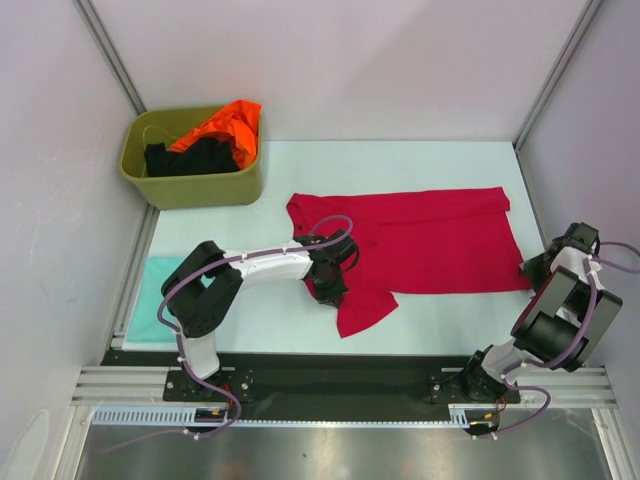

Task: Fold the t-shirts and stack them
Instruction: Fold the tshirt

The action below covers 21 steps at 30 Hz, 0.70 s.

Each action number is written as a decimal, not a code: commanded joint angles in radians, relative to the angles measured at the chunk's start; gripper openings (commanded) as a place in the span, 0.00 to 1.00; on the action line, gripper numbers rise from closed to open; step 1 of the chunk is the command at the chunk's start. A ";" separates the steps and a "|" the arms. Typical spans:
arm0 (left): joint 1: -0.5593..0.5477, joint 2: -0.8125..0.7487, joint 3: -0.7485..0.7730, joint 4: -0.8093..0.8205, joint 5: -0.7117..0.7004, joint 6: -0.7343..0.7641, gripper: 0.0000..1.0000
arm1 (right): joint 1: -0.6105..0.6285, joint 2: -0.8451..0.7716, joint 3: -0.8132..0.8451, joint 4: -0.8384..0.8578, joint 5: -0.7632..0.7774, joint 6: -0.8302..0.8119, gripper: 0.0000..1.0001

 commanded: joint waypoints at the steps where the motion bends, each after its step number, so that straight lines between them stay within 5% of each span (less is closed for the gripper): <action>1: 0.007 -0.040 0.019 0.068 0.037 0.050 0.00 | -0.006 -0.011 0.018 0.087 0.034 0.023 0.61; 4: 0.007 -0.050 0.008 0.096 0.042 0.067 0.01 | -0.006 0.005 0.013 0.115 0.031 0.030 0.53; 18: 0.022 -0.121 -0.046 0.134 0.044 0.076 0.00 | 0.043 0.097 0.004 0.129 0.140 0.058 0.50; 21: 0.027 -0.139 -0.053 0.132 0.028 0.084 0.00 | 0.047 0.136 0.008 0.135 0.149 0.052 0.42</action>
